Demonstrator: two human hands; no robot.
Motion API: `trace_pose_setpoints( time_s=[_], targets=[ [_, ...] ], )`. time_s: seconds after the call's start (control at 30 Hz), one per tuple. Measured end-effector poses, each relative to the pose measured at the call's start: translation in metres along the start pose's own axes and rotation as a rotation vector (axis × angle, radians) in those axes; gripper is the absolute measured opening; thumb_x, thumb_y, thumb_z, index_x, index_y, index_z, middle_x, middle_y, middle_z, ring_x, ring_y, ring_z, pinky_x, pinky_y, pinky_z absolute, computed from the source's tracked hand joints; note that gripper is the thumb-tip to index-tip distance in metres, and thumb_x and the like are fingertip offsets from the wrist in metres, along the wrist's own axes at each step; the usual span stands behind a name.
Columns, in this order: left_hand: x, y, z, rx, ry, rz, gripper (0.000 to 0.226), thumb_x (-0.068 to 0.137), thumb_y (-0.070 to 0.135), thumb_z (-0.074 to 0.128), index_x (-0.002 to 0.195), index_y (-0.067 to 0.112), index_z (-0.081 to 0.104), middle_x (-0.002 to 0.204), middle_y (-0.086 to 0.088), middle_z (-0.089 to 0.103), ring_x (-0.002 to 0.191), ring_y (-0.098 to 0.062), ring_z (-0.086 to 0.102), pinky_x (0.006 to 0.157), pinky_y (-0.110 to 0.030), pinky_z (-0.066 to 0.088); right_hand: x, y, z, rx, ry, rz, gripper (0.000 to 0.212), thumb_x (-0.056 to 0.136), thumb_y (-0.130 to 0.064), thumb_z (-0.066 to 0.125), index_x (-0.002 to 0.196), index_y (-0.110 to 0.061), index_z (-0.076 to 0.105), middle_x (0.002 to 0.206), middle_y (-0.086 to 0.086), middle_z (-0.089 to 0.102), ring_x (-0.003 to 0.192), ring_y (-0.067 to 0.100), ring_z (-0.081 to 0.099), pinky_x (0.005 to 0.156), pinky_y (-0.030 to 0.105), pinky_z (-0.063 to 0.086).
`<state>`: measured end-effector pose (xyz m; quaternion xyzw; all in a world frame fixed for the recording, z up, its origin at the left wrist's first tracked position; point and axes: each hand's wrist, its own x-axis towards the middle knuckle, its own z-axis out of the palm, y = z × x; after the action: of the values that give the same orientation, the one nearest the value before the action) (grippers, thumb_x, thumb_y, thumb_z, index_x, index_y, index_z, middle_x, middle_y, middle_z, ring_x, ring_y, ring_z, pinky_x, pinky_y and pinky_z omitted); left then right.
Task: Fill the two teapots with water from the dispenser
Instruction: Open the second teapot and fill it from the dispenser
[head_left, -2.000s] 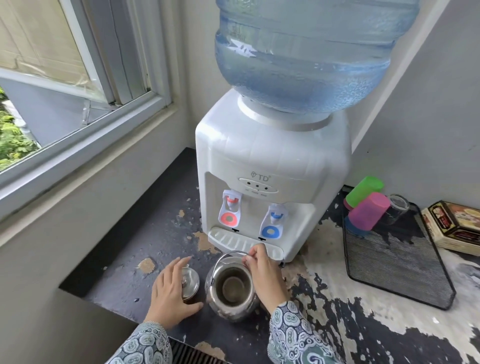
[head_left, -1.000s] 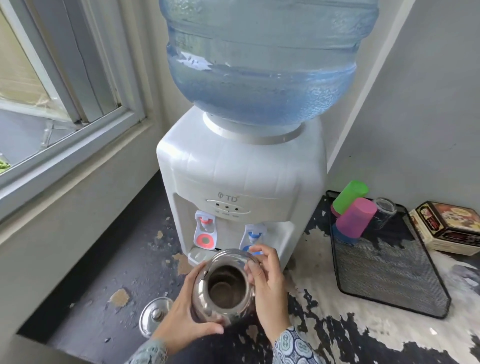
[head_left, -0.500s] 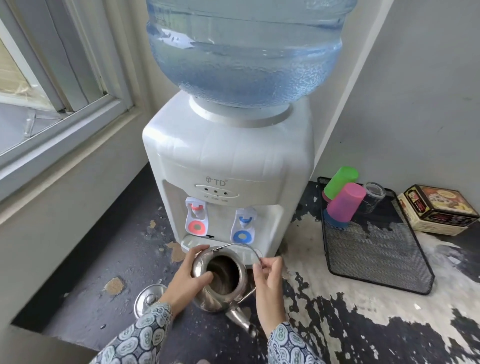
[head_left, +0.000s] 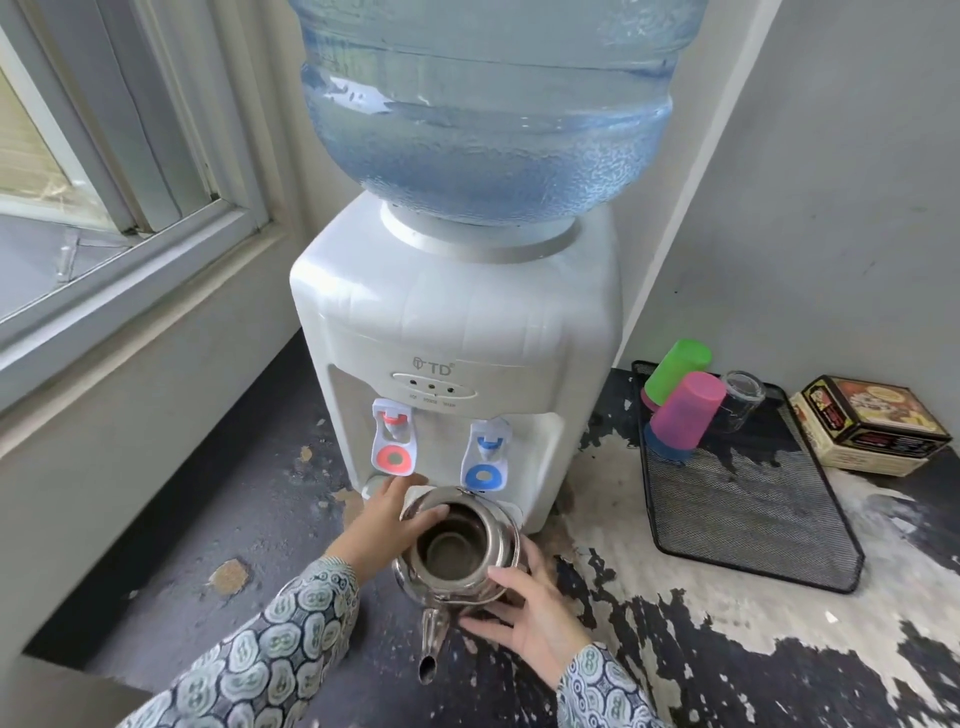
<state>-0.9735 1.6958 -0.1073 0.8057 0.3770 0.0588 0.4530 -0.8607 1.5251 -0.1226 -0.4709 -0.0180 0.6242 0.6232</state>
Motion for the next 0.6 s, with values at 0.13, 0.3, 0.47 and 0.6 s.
trace_pose_setpoints(
  time_s=[0.13,0.3,0.47,0.6],
  targets=[
    [-0.012,-0.002,-0.004,-0.053,-0.020,-0.112,0.057,0.088,0.050,0.046,0.133,0.017,0.034,0.134,-0.004,0.040,0.121,-0.023,0.046,0.105,-0.042,0.036,-0.005,0.004,0.019,0.110,0.114,-0.006,0.052,0.080,0.002,0.059,0.120,-0.029,0.046,0.123,0.017,0.046,0.111,0.042,0.049,0.073,0.053,0.055],
    [-0.030,-0.031,-0.011,-0.453,0.093,-0.165,0.036,0.090,-0.007,0.034,0.104,0.018,0.055,0.118,-0.006,0.059,0.106,-0.021,0.058,0.089,-0.039,0.048,-0.006,0.009,0.036,0.249,0.226,0.001,0.056,0.077,0.008,0.056,0.118,-0.028,0.047,0.108,0.014,0.048,0.102,0.034,0.048,0.073,0.058,0.053],
    [-0.056,-0.071,0.011,-0.405,-0.218,-0.031,0.075,0.073,-0.021,0.045,0.125,0.033,0.042,0.132,0.010,0.051,0.126,-0.012,0.048,0.100,-0.031,0.044,-0.010,0.015,0.048,0.389,0.327,-0.018,0.056,0.075,0.010,0.053,0.124,-0.016,0.045,0.076,0.010,0.041,0.061,0.019,0.039,0.071,0.061,0.053],
    [-0.059,-0.054,0.031,-0.376,-0.209,0.045,0.105,0.063,0.006,0.074,0.137,0.048,0.013,0.143,0.028,0.025,0.130,0.008,0.031,0.096,-0.018,0.037,-0.012,0.005,0.053,0.419,0.344,-0.053,0.062,0.075,0.005,0.060,0.130,-0.015,0.040,0.093,0.014,0.043,0.073,0.025,0.051,0.075,0.059,0.053]
  ],
)
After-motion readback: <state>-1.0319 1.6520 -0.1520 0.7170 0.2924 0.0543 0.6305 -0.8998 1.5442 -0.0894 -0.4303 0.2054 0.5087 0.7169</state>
